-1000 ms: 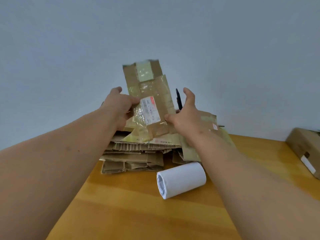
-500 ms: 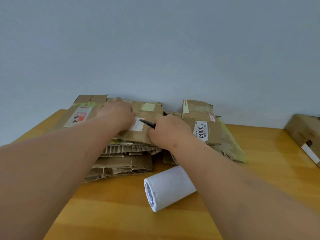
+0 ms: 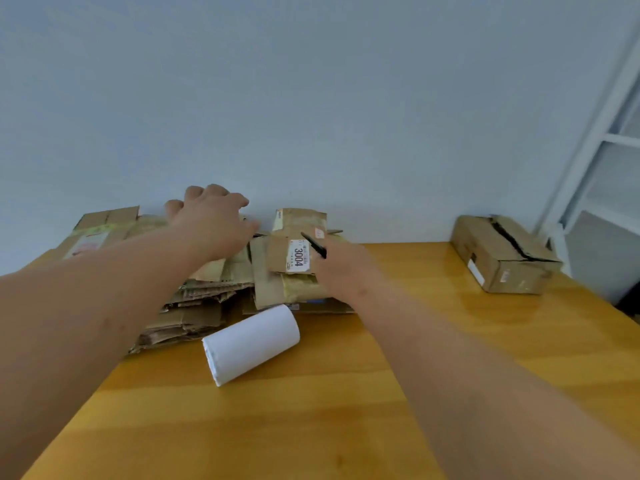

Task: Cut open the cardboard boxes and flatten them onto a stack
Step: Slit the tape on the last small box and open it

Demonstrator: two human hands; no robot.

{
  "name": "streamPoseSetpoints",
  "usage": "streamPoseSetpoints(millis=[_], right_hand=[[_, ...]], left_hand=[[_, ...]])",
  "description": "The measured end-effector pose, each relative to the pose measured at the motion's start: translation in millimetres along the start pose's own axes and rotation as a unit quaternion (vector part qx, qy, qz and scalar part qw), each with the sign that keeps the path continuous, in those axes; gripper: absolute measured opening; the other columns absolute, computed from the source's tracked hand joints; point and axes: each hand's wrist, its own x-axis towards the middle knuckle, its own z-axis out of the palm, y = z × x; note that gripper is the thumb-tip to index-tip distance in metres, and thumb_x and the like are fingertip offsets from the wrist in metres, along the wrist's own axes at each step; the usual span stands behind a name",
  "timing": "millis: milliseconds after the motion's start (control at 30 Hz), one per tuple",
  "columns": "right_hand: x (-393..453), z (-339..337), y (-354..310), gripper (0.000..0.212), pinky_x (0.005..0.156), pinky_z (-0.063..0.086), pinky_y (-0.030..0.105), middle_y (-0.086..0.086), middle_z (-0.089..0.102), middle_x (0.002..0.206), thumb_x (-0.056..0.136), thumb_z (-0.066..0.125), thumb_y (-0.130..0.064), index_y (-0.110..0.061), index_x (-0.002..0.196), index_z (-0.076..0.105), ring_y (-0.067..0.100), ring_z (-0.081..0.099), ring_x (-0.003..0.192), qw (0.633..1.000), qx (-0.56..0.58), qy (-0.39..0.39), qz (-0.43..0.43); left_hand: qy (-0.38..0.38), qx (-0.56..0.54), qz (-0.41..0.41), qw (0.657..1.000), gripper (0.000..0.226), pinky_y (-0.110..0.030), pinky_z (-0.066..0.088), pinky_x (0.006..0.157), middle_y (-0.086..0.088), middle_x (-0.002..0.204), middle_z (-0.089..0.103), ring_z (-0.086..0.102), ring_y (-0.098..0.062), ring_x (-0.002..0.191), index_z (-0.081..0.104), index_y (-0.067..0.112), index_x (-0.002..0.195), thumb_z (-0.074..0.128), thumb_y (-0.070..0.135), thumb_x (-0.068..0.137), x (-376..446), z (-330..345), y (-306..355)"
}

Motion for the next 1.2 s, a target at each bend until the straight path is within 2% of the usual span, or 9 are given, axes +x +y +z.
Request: streamPoseSetpoints(millis=[67,267,467,533,600,700,833,967,1200], right_hand=[[-12.4,-12.1,39.4,0.024,0.061,0.048,0.034,0.002,0.062,0.088,0.101,0.034,-0.03,-0.021,0.1,0.056,0.023,0.061,0.078,0.999,-0.012,-0.001,0.046],[-32.0,-61.2,161.9,0.03,0.055,0.039,0.031,0.001,0.054,0.088,0.103,0.032,-0.033,-0.019,0.115,0.056,0.019,0.053,0.07,0.984,-0.067,0.049,0.157],[-13.1,-95.2,248.3,0.036,0.059,0.037,0.031,0.01,0.044,0.126,0.097,0.047,-0.036,-0.018,0.128,0.049,0.026,0.05,0.081,0.95,-0.174,0.094,0.24],[2.2,-92.3,268.0,0.052,0.061,0.04,0.032,0.012,0.022,0.154,0.096,0.048,-0.043,-0.017,0.139,0.038,0.033,0.059,0.091,0.946,-0.205,0.089,0.233],[18.4,-85.3,283.3,0.066,0.061,0.04,0.033,0.01,0.012,0.16,0.094,0.048,-0.053,-0.016,0.145,0.03,0.035,0.062,0.101,0.944,-0.216,0.081,0.234],[34.3,-76.1,293.3,0.06,0.053,0.035,0.03,0.008,0.034,0.147,0.093,0.049,-0.059,-0.016,0.133,0.041,0.03,0.06,0.09,0.944,-0.205,0.09,0.244],[34.4,-71.5,299.0,0.018,0.052,0.034,0.031,0.005,0.049,0.104,0.098,0.049,-0.029,-0.018,0.111,0.043,0.025,0.049,0.07,0.943,-0.159,0.17,0.236],[15.4,-71.7,293.8,0.012,0.054,0.037,0.032,0.003,0.052,0.092,0.093,0.048,-0.012,-0.018,0.099,0.04,0.023,0.052,0.071,0.954,-0.129,0.187,0.196],[-45.0,-85.8,257.1,0.009,0.057,0.048,0.035,-0.006,0.058,0.08,0.099,0.046,-0.026,-0.022,0.093,0.05,0.016,0.056,0.069,0.971,0.011,0.2,0.13]], left_hand=[[-0.006,-0.003,0.041,0.999,0.054,-0.05,0.022,0.11,0.001,0.154,0.031,0.022,-0.028,0.142,0.038,0.036,0.146,0.039,0.058,0.096,-9.6,3.3,39.8],[-0.048,-0.016,0.141,0.989,0.055,-0.052,0.021,0.112,0.002,0.155,0.033,0.023,-0.027,0.143,0.038,0.036,0.146,0.039,0.058,0.096,-20.0,39.7,157.7],[-0.074,-0.043,0.189,0.978,0.053,-0.05,0.022,0.112,0.005,0.152,0.035,0.024,-0.024,0.142,0.039,0.035,0.145,0.037,0.058,0.097,-0.7,87.3,240.3],[-0.073,-0.044,0.195,0.977,0.051,-0.047,0.022,0.111,0.006,0.151,0.037,0.025,-0.023,0.142,0.041,0.036,0.143,0.036,0.058,0.098,7.0,102.8,256.0],[-0.074,-0.049,0.194,0.977,0.049,-0.046,0.022,0.111,0.007,0.15,0.037,0.026,-0.021,0.142,0.043,0.037,0.142,0.037,0.057,0.098,13.2,117.5,265.2],[-0.09,-0.054,0.182,0.978,0.046,-0.045,0.021,0.111,0.009,0.149,0.038,0.025,-0.02,0.142,0.046,0.039,0.139,0.038,0.057,0.098,19.6,135.6,267.8],[-0.104,-0.051,0.166,0.979,0.044,-0.045,0.021,0.112,0.01,0.148,0.041,0.026,-0.02,0.141,0.048,0.04,0.138,0.038,0.056,0.098,20.5,144.4,261.5],[-0.108,-0.053,0.162,0.979,0.043,-0.045,0.02,0.113,0.01,0.149,0.04,0.026,-0.02,0.141,0.047,0.04,0.138,0.039,0.054,0.098,10.4,135.0,250.4],[-0.087,-0.076,0.155,0.981,0.056,-0.05,0.023,0.116,0.003,0.156,0.031,0.028,-0.023,0.143,0.033,0.037,0.148,0.048,0.05,0.096,-28.8,79.2,216.5]])
